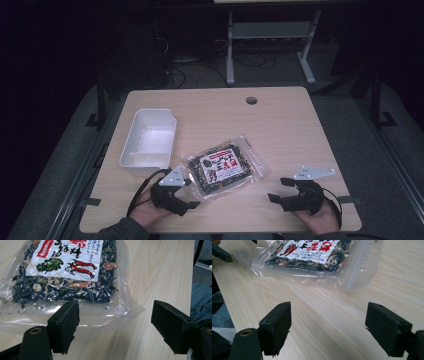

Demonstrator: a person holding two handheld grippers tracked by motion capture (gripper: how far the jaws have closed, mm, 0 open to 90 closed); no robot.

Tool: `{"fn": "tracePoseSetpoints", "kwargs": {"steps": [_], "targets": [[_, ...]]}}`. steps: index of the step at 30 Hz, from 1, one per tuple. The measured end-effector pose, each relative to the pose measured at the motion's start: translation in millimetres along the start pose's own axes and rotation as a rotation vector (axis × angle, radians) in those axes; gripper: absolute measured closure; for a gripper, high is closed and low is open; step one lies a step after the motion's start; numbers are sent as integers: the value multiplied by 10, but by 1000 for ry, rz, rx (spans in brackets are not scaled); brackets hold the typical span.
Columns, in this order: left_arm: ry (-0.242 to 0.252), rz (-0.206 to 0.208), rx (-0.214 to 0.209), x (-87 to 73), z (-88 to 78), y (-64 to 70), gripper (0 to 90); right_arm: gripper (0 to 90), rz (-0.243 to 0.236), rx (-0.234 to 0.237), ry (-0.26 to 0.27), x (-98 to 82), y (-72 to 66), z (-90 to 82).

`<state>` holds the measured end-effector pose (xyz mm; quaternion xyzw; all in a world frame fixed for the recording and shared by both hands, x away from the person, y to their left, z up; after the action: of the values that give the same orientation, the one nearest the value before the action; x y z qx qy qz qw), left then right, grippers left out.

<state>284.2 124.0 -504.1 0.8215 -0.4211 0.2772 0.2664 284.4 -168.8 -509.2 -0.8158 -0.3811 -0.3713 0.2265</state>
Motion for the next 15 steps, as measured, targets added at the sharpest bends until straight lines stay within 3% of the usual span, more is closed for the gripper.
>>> {"fn": "tracePoseSetpoints", "kwargs": {"steps": [10, 15], "targets": [[-1, -7, 1, 14, 12, -21, 238, 194, 20, -6, 21, 49, 56, 1], [8, -15, -3, 37, 19, -31, 239, 192, 54, -3, 44, 153, 150, 36]]}}
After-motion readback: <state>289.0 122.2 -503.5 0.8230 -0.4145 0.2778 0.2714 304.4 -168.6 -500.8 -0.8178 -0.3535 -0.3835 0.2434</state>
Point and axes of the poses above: each handheld gripper's, and its own axes: z roughly forward along the jaws, x roughly out of its top, y roughly to its right, the point moved 9 cm from there along z, roughly forward along the jaws, and after that the axes turned 11 degrees about -z, right-handed, at the moved point
